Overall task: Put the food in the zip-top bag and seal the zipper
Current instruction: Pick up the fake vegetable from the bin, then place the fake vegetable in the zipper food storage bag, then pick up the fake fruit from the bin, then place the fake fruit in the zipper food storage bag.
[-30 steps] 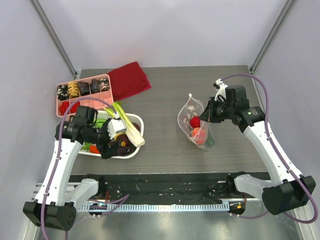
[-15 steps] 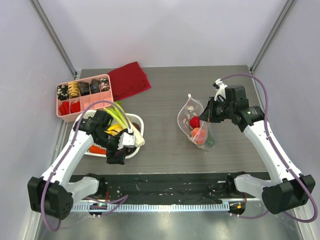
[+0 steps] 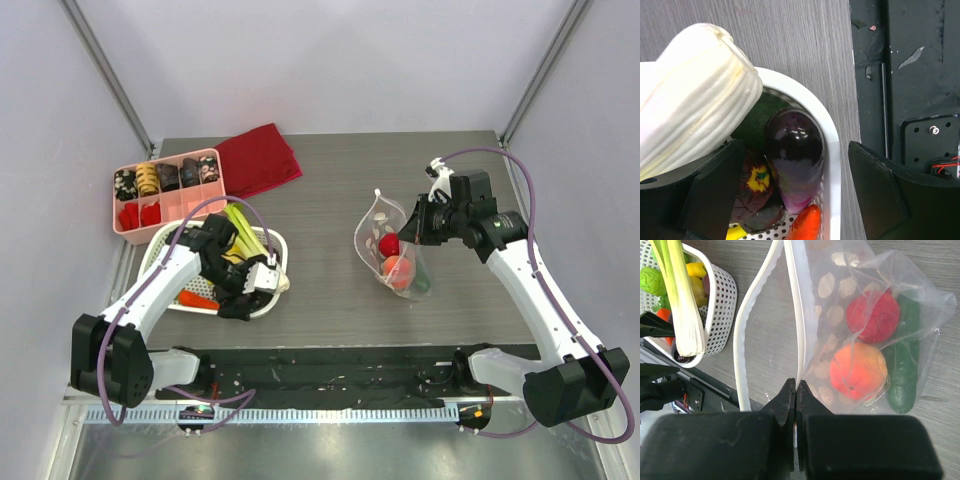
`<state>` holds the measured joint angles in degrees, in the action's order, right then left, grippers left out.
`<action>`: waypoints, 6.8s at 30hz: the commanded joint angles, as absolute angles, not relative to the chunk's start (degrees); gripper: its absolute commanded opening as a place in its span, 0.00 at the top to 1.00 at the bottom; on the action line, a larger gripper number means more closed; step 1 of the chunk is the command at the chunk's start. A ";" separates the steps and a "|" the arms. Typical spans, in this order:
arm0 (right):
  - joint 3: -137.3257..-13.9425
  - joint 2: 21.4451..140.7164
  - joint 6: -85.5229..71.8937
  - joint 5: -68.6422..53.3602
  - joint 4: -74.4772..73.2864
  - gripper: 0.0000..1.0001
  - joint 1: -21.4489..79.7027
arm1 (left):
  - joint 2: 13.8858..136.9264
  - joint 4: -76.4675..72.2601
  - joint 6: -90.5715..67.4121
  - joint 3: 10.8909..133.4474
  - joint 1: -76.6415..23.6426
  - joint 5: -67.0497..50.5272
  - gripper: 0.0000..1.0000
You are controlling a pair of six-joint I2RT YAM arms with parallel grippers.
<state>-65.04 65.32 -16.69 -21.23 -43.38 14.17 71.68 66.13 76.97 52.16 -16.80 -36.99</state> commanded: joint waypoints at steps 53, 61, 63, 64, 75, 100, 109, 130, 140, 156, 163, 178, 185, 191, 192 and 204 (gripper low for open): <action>-73.30 69.61 -2.04 -49.73 -53.34 0.99 11.51 | 82.97 -3.35 38.91 72.96 -53.70 -42.36 0.89; -73.83 70.05 7.03 -56.60 -61.61 0.99 11.69 | 79.89 9.39 58.07 69.26 -53.00 -41.14 0.85; -73.74 70.31 8.51 -57.22 -62.66 0.99 11.86 | 80.07 14.58 60.46 70.04 -53.00 -37.80 0.83; -73.74 70.40 9.13 -57.13 -63.19 0.99 12.04 | 79.98 15.89 60.82 70.31 -52.91 -36.57 0.74; -74.18 71.89 13.62 -54.23 -65.48 0.99 12.22 | 68.04 32.07 41.80 73.66 -48.62 -28.04 0.06; -74.36 72.51 10.81 -52.56 -62.75 0.99 12.22 | 64.24 38.07 49.83 45.63 -0.26 -28.39 0.08; -74.79 73.30 9.93 -52.38 -62.40 0.99 12.22 | 74.70 27.08 52.82 45.00 -0.26 -27.86 0.07; -74.79 74.00 10.37 -51.59 -62.84 0.99 12.22 | 67.07 55.61 68.29 51.06 5.18 -23.13 0.60; -75.06 74.62 10.37 -51.85 -62.49 0.99 12.30 | 64.59 72.03 68.12 69.84 4.66 -30.26 0.57; -75.67 74.45 8.97 -50.71 -61.35 0.99 12.39 | 79.71 40.00 30.67 88.33 -51.64 -29.28 0.53; -75.68 74.00 9.05 -51.59 -61.61 0.99 12.31 | 91.31 36.31 33.22 87.98 -56.95 -22.51 0.49; -74.80 72.60 9.76 -51.68 -62.49 0.99 12.31 | 74.37 47.62 22.59 83.08 -40.98 -26.28 0.00; -74.62 72.86 9.76 -52.21 -61.96 0.99 12.39 | 60.92 57.91 33.12 72.44 -11.02 -28.74 0.02; -74.79 73.12 9.58 -52.21 -62.05 0.99 12.39 | 66.00 63.80 48.50 69.52 10.53 -30.50 0.14; -75.06 73.12 9.58 -52.12 -62.22 0.99 12.31 | 68.01 64.07 49.99 68.56 11.85 -30.32 0.14; -73.92 72.24 8.97 -51.33 -61.52 0.99 12.39 | 77.42 50.28 61.26 59.94 15.03 -15.74 0.18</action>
